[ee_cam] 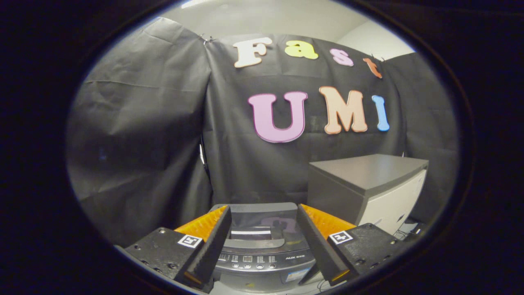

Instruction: Put the clothes into the washing machine and then close the washing machine lid.

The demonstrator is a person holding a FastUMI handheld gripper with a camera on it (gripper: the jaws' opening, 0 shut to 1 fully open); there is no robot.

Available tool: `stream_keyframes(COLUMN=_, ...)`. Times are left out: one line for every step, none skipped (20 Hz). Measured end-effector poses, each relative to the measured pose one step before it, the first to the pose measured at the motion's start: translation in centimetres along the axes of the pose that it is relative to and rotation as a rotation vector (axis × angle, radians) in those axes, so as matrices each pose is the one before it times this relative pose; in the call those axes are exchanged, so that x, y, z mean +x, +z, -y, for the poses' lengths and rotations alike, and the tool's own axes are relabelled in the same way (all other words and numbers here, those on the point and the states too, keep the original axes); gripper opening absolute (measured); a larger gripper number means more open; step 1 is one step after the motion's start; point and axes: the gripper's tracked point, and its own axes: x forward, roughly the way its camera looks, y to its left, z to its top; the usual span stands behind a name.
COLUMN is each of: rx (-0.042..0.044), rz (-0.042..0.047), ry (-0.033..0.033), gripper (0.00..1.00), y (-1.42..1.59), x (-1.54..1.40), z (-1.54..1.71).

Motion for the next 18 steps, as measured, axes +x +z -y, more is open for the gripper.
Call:
stream_keyframes(rx=-0.01266, rz=0.01674, ry=-0.00663, gripper=0.97, y=0.866, x=-0.703, z=0.3)
stream_keyframes(rx=-0.00781, rz=0.02186, ry=-0.00254, gripper=0.97, y=0.791, x=-0.559, z=0.204)
stream_keyframes(rx=-0.00903, rz=0.00736, ry=0.00457, gripper=0.97, y=0.705, x=-0.414, z=0.032)
stream_keyframes(rx=-0.00847, rz=0.01559, ry=0.00153, gripper=0.97, y=0.624, x=-0.572, z=-0.003)
stream_keyframes(rx=-0.01239, rz=0.01255, ry=0.00732, gripper=0.97, y=0.677, x=-0.536, z=0.023)
stream_keyframes(rx=-0.00698, rz=0.00974, ry=0.00049, gripper=0.97, y=0.403, x=-0.677, z=0.157)
stream_keyframes(rx=-0.00197, rz=0.01112, ry=0.00168, gripper=0.97, y=0.443, x=-0.567, z=0.191)
stream_keyframes(rx=0.0049, rz=0.00401, ry=-0.00021, gripper=0.97, y=0.175, x=-0.567, z=0.058)
stream_keyframes(rx=0.00545, rz=0.00631, ry=0.00086, gripper=0.97, y=0.246, x=-0.581, z=0.17)
stream_keyframes(rx=0.01018, rz=-0.00326, ry=-0.00107, gripper=0.96, y=-0.045, x=-0.544, z=0.166)
stream_keyframes(rx=0.00434, rz=-0.00265, ry=-0.0022, gripper=0.96, y=0.028, x=-0.436, z=0.209)
stream_keyframes(rx=0.00501, rz=-0.00574, ry=-0.00222, gripper=0.96, y=-0.03, x=-0.286, z=0.19)
stream_keyframes(rx=-0.00037, rz=0.00152, ry=-0.00503, gripper=0.96, y=0.006, x=-0.313, z=0.243)
stream_keyframes(rx=-0.00251, rz=-0.00048, ry=-0.00285, gripper=0.96, y=0.039, x=-0.294, z=0.101)
stream_keyframes(rx=-0.01132, rz=0.00236, ry=-0.00042, gripper=0.96, y=0.077, x=-0.267, z=0.137)
stream_keyframes(rx=-0.0094, rz=-0.00256, ry=0.00025, gripper=0.96, y=-0.22, x=-0.061, z=-0.034)
stream_keyframes(rx=-0.0034, rz=-0.00256, ry=0.0008, gripper=0.96, y=-0.268, x=-0.06, z=-0.06)
stream_keyframes(rx=0.0021, rz=-0.00639, ry=0.00631, gripper=0.96, y=-0.163, x=-0.005, z=-0.173)
